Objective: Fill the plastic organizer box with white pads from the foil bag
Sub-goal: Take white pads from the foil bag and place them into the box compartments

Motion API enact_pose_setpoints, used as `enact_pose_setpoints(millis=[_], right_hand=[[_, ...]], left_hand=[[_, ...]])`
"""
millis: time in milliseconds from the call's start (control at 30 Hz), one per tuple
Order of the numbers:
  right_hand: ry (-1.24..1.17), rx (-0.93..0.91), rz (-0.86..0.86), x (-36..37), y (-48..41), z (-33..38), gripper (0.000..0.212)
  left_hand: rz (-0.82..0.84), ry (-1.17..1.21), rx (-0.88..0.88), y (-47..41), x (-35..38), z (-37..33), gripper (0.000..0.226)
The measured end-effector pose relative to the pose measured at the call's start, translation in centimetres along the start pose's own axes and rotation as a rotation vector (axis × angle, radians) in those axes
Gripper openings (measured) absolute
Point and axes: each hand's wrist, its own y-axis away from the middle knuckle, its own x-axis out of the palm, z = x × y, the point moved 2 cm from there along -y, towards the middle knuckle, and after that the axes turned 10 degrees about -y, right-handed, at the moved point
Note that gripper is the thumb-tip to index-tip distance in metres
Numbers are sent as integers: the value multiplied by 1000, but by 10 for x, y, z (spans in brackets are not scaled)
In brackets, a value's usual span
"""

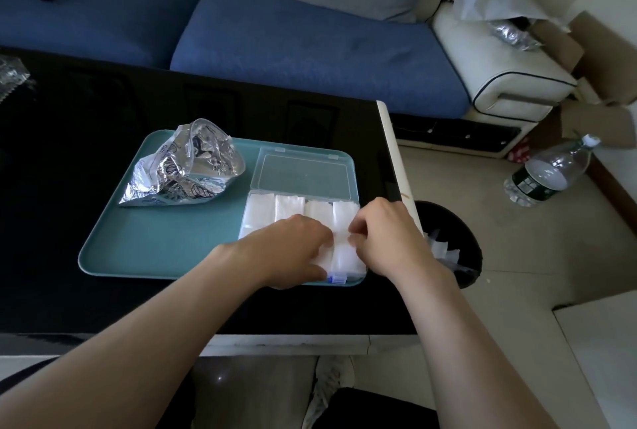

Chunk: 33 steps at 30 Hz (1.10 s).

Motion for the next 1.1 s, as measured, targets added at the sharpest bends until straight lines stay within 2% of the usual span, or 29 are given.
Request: enact_pose_setpoints(millis=[133, 267, 467, 733, 833, 1100], right_hand=[[-43, -89, 65, -5, 3, -2, 31], [-55, -107, 115, -5, 5, -4, 41], [-92, -127, 110, -5, 2, -3, 28], [-38, -135, 51, -2, -1, -9, 22], [-41, -157, 67, 2, -2, -10, 27], [-78, -118, -17, 9, -7, -13, 18]], left_hand=[[1, -7, -43, -3, 3, 1, 51], [-12, -17, -40, -4, 2, -2, 48], [-15, -34, -41, -5, 3, -4, 42], [-47, 97, -53, -6, 1, -1, 57], [-35, 97, -39, -6, 1, 0, 61], [-45, 69, -50, -7, 4, -1, 56]])
